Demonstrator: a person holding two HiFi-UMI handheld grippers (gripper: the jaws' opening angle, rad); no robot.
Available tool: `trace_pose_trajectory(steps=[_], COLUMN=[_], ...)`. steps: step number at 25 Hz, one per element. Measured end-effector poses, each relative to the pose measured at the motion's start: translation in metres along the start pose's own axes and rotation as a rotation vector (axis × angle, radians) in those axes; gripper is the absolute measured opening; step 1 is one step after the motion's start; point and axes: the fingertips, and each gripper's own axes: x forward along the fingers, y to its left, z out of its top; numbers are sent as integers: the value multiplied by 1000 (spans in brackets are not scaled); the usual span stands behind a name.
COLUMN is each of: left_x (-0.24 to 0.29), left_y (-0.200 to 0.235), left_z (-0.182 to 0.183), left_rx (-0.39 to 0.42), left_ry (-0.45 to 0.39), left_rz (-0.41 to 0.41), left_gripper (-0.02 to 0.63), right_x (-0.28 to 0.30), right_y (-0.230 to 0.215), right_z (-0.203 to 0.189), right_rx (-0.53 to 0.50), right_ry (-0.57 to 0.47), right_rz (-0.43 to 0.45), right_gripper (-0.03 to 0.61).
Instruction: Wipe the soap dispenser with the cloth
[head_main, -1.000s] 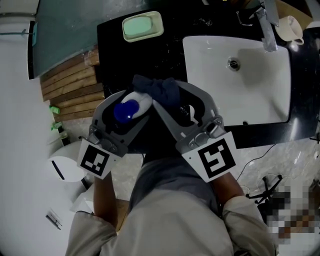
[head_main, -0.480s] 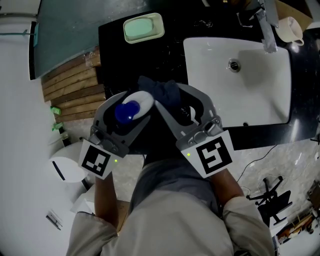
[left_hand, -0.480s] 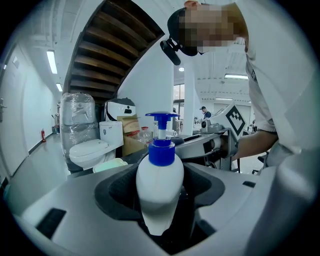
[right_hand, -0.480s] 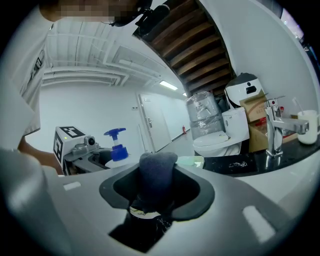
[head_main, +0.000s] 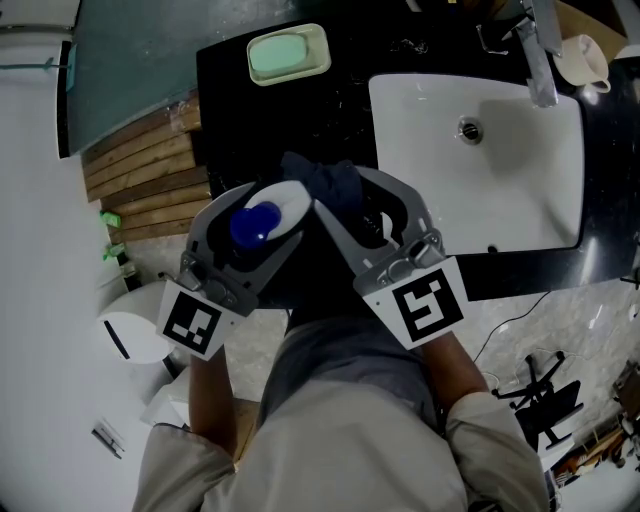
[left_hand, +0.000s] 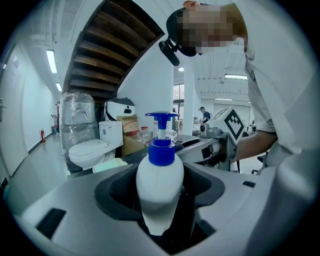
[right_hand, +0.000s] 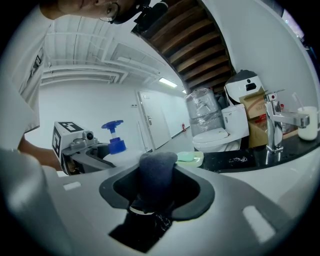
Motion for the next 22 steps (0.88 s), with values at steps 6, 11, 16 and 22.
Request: trace_pose_trajectory(steps=[6, 11, 16, 22], left_x=[0, 0, 0, 0], left_y=[0, 0, -1, -1], left_z=[0, -1, -1, 0], left_rx=[7, 7, 11, 10], left_ry=[7, 8, 12, 6], left_rz=[1, 4, 4, 5], left_gripper=[272, 272, 272, 272], right_x=[3, 5, 7, 10], right_y=[-3, -4, -5, -8], right_z=[-7, -16, -23, -32], right_rx=[6, 16, 31, 30], right_ry=[17, 37, 52, 73], right_rz=[2, 5, 3, 3], right_gripper=[163, 163, 163, 163])
